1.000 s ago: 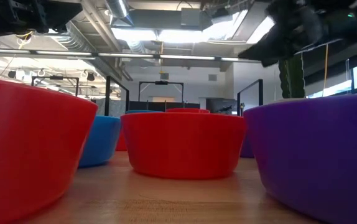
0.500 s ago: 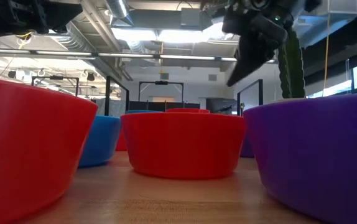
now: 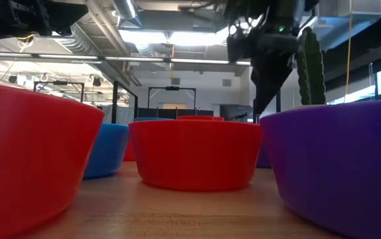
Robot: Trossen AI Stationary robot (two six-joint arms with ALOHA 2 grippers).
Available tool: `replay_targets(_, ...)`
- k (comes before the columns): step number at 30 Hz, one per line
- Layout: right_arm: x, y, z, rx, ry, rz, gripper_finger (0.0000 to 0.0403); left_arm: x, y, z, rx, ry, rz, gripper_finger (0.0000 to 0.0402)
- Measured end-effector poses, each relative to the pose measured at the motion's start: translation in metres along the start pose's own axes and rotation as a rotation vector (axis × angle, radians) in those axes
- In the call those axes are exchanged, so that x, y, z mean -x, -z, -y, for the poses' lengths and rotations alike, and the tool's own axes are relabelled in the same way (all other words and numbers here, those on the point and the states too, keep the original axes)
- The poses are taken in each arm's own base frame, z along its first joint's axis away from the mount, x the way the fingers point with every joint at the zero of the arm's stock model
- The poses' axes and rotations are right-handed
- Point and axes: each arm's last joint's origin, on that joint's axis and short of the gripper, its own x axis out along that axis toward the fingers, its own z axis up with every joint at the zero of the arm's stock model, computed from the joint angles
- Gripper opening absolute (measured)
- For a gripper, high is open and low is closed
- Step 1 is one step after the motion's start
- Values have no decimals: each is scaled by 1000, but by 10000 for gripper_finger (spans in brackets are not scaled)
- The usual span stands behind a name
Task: Pick & Place Mini bowls
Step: Put the purple bowl on the shelf
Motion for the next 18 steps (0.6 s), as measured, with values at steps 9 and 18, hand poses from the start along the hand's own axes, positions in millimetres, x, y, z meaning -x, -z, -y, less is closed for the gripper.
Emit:
replay_targets(9,-14,0,14,-6,34,-79,248,0,0,0,0,0,0,8)
replay_targets(18,-32,-1,25,3,48,-139,248,0,0,0,0,0,0,4)
